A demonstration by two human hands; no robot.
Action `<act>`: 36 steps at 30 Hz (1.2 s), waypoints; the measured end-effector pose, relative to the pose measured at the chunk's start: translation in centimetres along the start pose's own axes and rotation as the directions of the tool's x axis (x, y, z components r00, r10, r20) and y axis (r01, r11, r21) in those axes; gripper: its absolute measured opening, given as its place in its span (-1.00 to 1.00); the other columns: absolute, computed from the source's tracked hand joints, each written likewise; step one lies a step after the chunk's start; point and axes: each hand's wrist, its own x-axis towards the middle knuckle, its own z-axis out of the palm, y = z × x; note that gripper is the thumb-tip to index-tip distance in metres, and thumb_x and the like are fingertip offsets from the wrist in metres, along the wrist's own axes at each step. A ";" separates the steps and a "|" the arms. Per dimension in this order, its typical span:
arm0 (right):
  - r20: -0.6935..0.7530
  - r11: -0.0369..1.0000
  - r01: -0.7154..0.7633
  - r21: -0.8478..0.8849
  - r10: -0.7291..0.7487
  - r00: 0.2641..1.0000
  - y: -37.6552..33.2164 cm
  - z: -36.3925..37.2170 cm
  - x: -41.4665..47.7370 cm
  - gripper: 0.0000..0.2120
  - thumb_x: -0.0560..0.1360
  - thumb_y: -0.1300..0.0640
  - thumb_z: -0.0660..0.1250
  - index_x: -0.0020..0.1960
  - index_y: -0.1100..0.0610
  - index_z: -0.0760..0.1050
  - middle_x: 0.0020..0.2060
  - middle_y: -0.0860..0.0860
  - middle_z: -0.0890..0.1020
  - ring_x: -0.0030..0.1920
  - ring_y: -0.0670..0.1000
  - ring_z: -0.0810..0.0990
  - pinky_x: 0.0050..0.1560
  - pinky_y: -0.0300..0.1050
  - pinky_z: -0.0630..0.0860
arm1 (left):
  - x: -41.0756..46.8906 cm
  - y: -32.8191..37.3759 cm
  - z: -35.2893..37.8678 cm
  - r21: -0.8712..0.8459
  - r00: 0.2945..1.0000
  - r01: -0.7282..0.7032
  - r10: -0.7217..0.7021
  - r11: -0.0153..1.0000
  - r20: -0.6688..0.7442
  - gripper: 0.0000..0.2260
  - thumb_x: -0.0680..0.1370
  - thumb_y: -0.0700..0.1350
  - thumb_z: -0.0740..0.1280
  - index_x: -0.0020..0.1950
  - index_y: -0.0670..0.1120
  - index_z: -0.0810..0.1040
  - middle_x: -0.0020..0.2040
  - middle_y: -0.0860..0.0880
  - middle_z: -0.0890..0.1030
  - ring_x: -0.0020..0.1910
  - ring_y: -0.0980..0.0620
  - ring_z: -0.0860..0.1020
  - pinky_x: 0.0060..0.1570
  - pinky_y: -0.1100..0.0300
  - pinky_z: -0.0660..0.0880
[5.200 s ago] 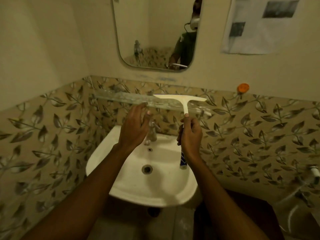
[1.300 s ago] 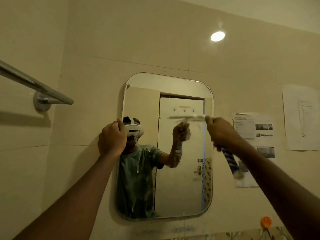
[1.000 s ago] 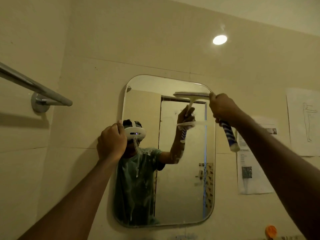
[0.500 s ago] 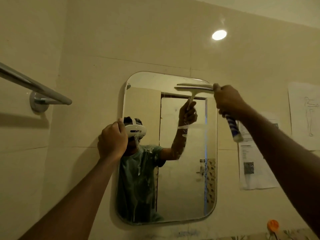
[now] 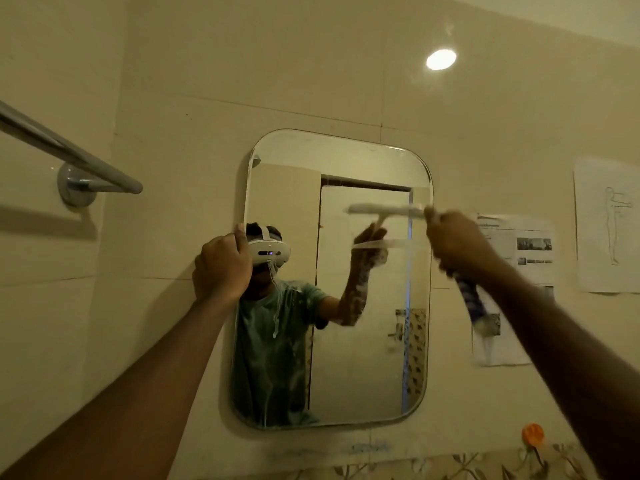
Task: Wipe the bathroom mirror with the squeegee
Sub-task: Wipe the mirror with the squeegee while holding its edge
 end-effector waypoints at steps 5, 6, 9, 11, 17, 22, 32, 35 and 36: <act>-0.081 0.994 0.004 0.112 0.005 0.997 -3.5 -3.1 6.3 -0.62 0.65 -0.07 0.03 0.03 0.23 0.41 -0.35 0.08 0.46 -0.45 -0.01 0.45 -0.50 -0.18 0.39 | -0.2 -0.6 0.4 -0.009 1.000 -0.004 0.004 1.000 -0.011 -0.48 0.67 0.08 -0.02 -0.15 -0.22 0.57 -0.22 -0.17 0.60 -0.22 -0.15 0.60 -0.34 0.17 0.37; -0.064 0.995 0.007 0.098 -0.001 0.998 -3.4 -2.8 6.2 -0.65 0.66 -0.05 0.03 0.04 0.23 0.40 -0.34 0.08 0.46 -0.43 0.00 0.45 -0.49 -0.16 0.41 | -0.2 -0.6 0.5 -0.014 1.000 0.001 -0.001 1.000 -0.015 -0.48 0.67 0.08 -0.02 -0.16 -0.22 0.57 -0.23 -0.17 0.60 -0.23 -0.16 0.60 -0.31 0.15 0.40; -0.017 0.999 0.044 -0.002 -0.044 0.999 -1.3 -0.5 3.4 -0.73 0.67 0.07 0.02 -0.04 0.22 0.36 -0.31 0.13 0.48 -0.39 0.06 0.49 -0.41 -0.09 0.52 | -0.2 -0.7 0.7 -0.025 1.000 0.003 -0.003 1.000 -0.028 -0.49 0.67 0.08 -0.01 -0.17 -0.21 0.57 -0.24 -0.16 0.60 -0.24 -0.15 0.59 -0.29 0.14 0.42; 0.015 1.000 0.001 0.031 -0.002 1.000 1.2 1.7 0.5 -0.66 0.67 0.05 0.01 -0.10 0.25 0.40 -0.35 0.11 0.49 -0.43 0.04 0.49 -0.47 -0.10 0.48 | -0.2 -0.8 0.8 -0.022 1.000 0.000 -0.001 1.000 -0.030 -0.49 0.67 0.08 -0.02 -0.16 -0.21 0.57 -0.22 -0.17 0.60 -0.22 -0.15 0.59 -0.27 0.14 0.41; 0.085 0.999 -0.032 0.038 0.028 0.996 4.1 4.0 -5.4 -0.54 0.66 -0.05 -0.02 -0.15 0.22 0.46 -0.41 0.10 0.50 -0.50 0.01 0.47 -0.47 -0.11 0.49 | -0.6 -0.3 0.4 -0.008 1.000 0.024 -0.024 1.000 -0.004 -0.48 0.68 0.08 -0.03 -0.10 -0.22 0.57 -0.14 -0.19 0.60 -0.21 -0.13 0.55 -0.26 0.11 0.36; -0.015 0.993 -0.026 0.118 0.028 0.999 0.5 0.1 0.6 -0.60 0.66 -0.09 0.01 -0.13 0.18 0.41 -0.37 0.06 0.45 -0.46 -0.02 0.43 -0.49 -0.19 0.39 | -0.7 -0.4 0.3 0.003 1.000 0.019 -0.019 1.000 0.018 -0.48 0.68 0.08 -0.04 -0.05 -0.24 0.58 -0.12 -0.20 0.61 -0.24 -0.06 0.47 -0.25 0.11 0.33; 0.021 0.988 -0.040 0.148 0.037 0.999 7.0 7.8 -7.1 -0.56 0.67 -0.04 -0.02 -0.24 0.15 0.41 -0.46 0.07 0.49 -0.55 -0.06 0.43 -0.56 -0.25 0.38 | -1.2 -1.6 1.2 -0.021 1.000 -0.001 0.000 1.000 -0.011 -0.49 0.67 0.08 -0.02 -0.12 -0.23 0.56 -0.18 -0.19 0.59 -0.21 -0.16 0.56 -0.23 0.10 0.38; 0.108 0.989 -0.066 0.129 0.052 0.993 7.7 8.4 -10.1 -0.53 0.66 -0.05 -0.02 -0.21 0.20 0.46 -0.37 0.17 0.59 -0.50 0.01 0.51 -0.57 -0.22 0.43 | -1.5 -1.8 1.0 -0.025 1.000 0.006 -0.006 1.000 0.006 -0.49 0.67 0.08 -0.01 -0.13 -0.23 0.56 -0.18 -0.20 0.59 -0.21 -0.16 0.55 -0.24 0.10 0.39; 0.132 0.988 -0.082 0.132 0.064 0.989 7.4 8.0 -10.1 -0.54 0.66 -0.06 -0.01 -0.19 0.20 0.47 -0.36 0.16 0.58 -0.50 0.01 0.50 -0.57 -0.23 0.43 | -1.7 -1.8 1.0 -0.025 1.000 0.010 -0.009 1.000 0.015 -0.49 0.67 0.08 -0.01 -0.12 -0.23 0.56 -0.17 -0.20 0.59 -0.21 -0.15 0.55 -0.25 0.10 0.39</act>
